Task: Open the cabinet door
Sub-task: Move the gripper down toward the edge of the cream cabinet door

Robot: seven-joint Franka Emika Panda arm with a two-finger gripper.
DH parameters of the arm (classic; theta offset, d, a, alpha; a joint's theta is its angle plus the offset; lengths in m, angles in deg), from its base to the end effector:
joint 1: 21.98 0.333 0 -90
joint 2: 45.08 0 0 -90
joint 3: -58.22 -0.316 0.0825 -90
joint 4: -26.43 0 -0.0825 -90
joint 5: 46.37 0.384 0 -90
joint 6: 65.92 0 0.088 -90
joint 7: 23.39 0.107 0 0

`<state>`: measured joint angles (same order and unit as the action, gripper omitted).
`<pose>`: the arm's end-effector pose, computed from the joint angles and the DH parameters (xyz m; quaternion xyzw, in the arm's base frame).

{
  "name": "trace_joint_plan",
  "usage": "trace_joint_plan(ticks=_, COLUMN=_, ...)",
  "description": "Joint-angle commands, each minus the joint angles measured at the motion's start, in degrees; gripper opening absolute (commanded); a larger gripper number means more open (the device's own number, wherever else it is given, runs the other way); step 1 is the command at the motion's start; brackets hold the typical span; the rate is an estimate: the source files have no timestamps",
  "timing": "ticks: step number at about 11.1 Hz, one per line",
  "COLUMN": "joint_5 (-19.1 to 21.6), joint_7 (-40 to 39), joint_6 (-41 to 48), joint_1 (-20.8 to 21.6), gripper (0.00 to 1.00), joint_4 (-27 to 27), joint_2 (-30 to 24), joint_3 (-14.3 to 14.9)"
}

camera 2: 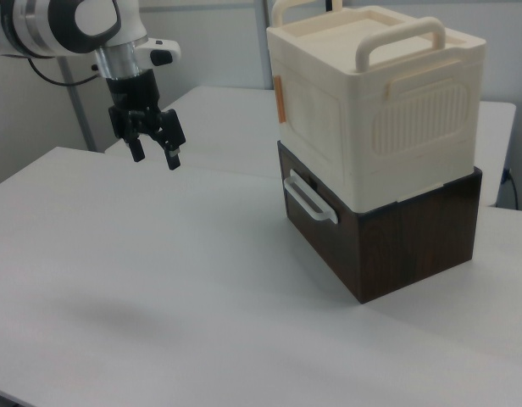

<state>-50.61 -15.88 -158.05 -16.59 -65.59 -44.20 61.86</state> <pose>0.5615 0.0098 0.6028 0.9981 -0.0486 -0.0037 0.0379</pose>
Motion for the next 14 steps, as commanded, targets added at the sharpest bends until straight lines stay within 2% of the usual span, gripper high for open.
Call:
trace_joint_plan(ticks=1, joint_5=0.8, joint_7=1.2, joint_6=3.2, joint_1=-0.7, gripper=1.00, joint_4=0.5, joint_2=0.1, joint_3=0.4)
trace_joint_plan(ticks=7, joint_5=0.8, joint_7=1.4, joint_6=3.4, joint_1=-0.6, gripper=1.00, joint_4=1.1, joint_2=1.6, joint_3=0.6)
trace_joint_plan(ticks=8, joint_5=0.9, joint_7=3.2, joint_6=3.4, joint_1=-0.6, gripper=1.00, joint_4=4.9, joint_2=3.4, joint_3=0.6)
trace_joint_plan(ticks=11, joint_5=0.6, joint_7=18.3, joint_6=1.4, joint_1=-0.7, gripper=1.00, joint_4=13.6, joint_2=9.2, joint_3=0.9)
trace_joint_plan(ticks=14, joint_5=0.2, joint_7=25.4, joint_6=-8.3, joint_1=0.0, gripper=1.00, joint_4=14.5, joint_2=10.8, joint_3=3.4)
